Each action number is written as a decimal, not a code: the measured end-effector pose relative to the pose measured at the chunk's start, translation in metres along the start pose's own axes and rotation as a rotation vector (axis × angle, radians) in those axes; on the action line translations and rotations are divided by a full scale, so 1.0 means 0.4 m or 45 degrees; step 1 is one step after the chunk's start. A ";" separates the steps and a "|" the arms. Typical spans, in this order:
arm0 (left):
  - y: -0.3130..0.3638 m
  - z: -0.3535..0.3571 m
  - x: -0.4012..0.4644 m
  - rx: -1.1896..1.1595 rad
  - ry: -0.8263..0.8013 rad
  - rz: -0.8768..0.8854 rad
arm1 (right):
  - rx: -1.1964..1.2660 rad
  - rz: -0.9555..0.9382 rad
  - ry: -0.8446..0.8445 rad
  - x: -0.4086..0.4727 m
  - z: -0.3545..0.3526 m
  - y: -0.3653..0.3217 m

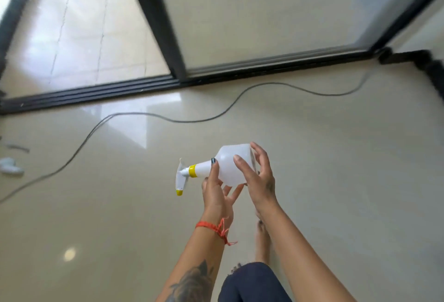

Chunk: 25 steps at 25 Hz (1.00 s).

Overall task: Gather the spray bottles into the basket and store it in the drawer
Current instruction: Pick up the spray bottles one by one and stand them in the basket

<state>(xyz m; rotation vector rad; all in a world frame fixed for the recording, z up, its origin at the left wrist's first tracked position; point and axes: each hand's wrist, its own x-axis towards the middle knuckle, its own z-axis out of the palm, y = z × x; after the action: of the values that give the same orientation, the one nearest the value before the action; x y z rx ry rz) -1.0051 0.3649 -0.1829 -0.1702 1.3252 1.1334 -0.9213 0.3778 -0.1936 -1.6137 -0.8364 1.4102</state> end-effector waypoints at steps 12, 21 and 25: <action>-0.613 0.448 -0.549 0.832 -0.667 -0.076 | 0.544 -0.060 0.784 -0.424 -0.906 -0.085; -1.257 0.592 -0.937 1.129 -0.901 -0.305 | 0.953 -0.081 1.144 -0.824 -1.553 0.077; -1.440 0.627 -1.062 1.237 -1.006 -0.308 | 1.068 -0.088 1.251 -0.942 -1.727 0.131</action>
<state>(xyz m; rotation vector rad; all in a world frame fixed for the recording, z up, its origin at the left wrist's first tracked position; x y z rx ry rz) -0.3490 0.0151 -0.0344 0.7412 0.9540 0.1935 -0.2987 -0.0826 -0.0445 -1.3063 0.2629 0.5911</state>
